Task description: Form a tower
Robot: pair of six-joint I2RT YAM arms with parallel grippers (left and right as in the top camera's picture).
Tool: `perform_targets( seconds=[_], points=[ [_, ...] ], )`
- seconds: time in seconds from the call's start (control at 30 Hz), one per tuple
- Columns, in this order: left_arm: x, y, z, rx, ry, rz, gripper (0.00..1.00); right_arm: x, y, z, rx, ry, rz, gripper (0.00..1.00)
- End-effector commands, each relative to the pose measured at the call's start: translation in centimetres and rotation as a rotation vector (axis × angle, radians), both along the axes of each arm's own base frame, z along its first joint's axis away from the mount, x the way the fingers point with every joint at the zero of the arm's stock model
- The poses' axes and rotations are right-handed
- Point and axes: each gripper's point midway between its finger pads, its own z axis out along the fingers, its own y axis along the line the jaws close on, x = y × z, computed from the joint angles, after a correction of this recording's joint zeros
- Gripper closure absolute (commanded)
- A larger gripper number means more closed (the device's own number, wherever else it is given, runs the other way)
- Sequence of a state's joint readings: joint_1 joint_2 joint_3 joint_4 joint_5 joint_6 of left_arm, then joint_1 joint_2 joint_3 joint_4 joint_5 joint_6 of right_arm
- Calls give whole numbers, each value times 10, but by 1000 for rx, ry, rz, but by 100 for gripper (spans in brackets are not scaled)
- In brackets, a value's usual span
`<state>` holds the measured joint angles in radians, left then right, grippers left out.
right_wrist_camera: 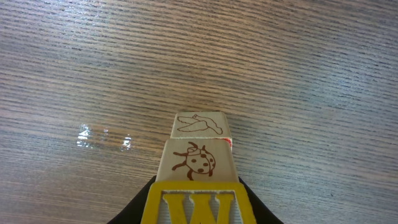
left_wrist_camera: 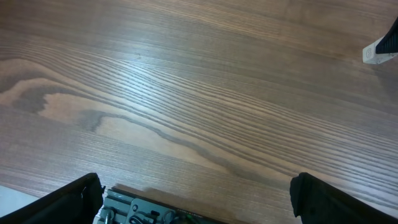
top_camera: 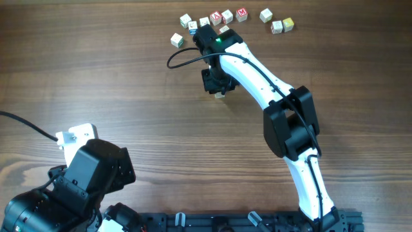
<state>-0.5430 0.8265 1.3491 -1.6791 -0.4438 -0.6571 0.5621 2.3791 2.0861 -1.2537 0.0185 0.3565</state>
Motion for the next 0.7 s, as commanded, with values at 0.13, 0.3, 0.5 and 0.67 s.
perform_targets(
  seconds=[0.13,0.3,0.5,0.67],
  points=[
    [0,1,0,-5,-4,13,0,6,3,24,38,-42,12,89],
    [0,1,0,-5,-4,13,0,8,4,24,41,-47,11,88],
    [0,1,0,-5,-4,13,0,11,2,24,34,-61,9,83],
    [0,1,0,-5,-4,13,0,11,0,24,24,-63,16,83]
  ],
)
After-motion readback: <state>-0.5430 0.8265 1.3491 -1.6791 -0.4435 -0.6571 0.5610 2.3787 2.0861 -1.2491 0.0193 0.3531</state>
